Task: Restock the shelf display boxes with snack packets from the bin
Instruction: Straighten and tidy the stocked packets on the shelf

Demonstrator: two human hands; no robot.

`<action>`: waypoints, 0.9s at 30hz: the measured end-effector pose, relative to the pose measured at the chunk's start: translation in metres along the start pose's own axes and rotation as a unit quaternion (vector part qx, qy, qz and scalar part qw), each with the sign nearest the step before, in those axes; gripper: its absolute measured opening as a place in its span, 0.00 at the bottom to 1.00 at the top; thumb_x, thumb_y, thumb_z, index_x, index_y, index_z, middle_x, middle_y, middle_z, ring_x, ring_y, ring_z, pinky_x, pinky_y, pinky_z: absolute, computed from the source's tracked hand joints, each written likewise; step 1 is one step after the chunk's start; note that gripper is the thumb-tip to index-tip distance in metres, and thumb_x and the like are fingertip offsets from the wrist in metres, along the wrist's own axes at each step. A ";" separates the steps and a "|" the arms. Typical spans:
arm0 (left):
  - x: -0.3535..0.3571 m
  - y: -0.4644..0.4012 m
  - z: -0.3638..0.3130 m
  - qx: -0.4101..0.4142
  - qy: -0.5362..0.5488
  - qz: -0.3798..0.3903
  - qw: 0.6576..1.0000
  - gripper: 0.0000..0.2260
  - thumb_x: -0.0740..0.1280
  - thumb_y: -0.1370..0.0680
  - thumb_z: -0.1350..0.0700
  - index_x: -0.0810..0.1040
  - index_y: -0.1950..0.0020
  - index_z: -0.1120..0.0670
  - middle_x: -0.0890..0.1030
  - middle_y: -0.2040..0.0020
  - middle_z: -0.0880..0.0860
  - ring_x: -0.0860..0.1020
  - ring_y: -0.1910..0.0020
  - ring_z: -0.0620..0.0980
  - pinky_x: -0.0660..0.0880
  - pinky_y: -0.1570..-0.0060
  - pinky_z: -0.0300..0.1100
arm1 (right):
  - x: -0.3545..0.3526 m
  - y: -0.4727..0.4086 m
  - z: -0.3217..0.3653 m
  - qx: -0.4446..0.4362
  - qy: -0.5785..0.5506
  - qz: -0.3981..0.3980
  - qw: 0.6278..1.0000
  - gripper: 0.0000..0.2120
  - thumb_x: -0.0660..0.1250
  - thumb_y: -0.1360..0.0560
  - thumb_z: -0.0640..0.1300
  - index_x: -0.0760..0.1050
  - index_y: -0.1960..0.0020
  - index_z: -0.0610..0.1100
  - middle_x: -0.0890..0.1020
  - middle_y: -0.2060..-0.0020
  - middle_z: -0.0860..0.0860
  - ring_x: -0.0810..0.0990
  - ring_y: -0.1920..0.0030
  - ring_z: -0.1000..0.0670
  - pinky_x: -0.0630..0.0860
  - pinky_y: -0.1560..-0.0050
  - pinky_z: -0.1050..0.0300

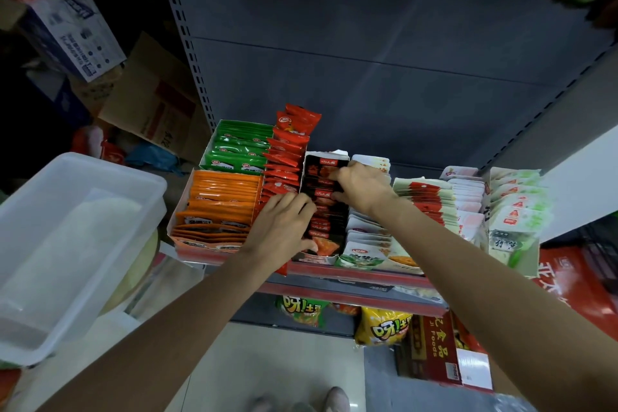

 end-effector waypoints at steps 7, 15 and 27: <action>-0.003 0.006 -0.002 -0.025 0.012 -0.001 1.000 0.48 0.75 0.39 0.37 0.62 0.27 0.60 0.62 0.25 0.57 0.59 0.26 0.54 0.53 0.30 0.46 | -0.009 -0.009 -0.007 -0.009 -0.108 0.016 0.994 0.10 0.64 0.24 0.42 0.80 0.44 0.48 0.82 0.48 0.47 0.78 0.46 0.44 0.71 0.47 0.55; -0.005 -0.022 -0.004 -0.044 0.050 0.075 0.995 0.53 0.73 0.31 0.43 0.37 0.24 0.59 0.35 0.24 0.57 0.38 0.24 0.52 0.41 0.28 0.44 | -0.006 -0.003 -0.006 0.006 -0.136 -0.066 0.989 0.19 0.65 0.24 0.41 0.72 0.34 0.48 0.79 0.42 0.45 0.76 0.41 0.43 0.74 0.44 0.50; 0.005 0.002 0.001 0.012 0.032 0.007 0.999 0.34 0.80 0.47 0.41 0.81 0.45 0.57 0.81 0.48 0.54 0.80 0.50 0.52 0.78 0.53 0.44 | 0.008 0.015 -0.010 -0.037 -0.110 -0.164 0.980 0.10 0.63 0.29 0.31 0.73 0.50 0.41 0.76 0.50 0.46 0.73 0.48 0.45 0.65 0.57 0.56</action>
Point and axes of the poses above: each hand's wrist, its own y-axis away from the middle knuckle, its own x-axis out of the palm, z = x × y, the point moved 1 cm from there along -y, towards the middle knuckle
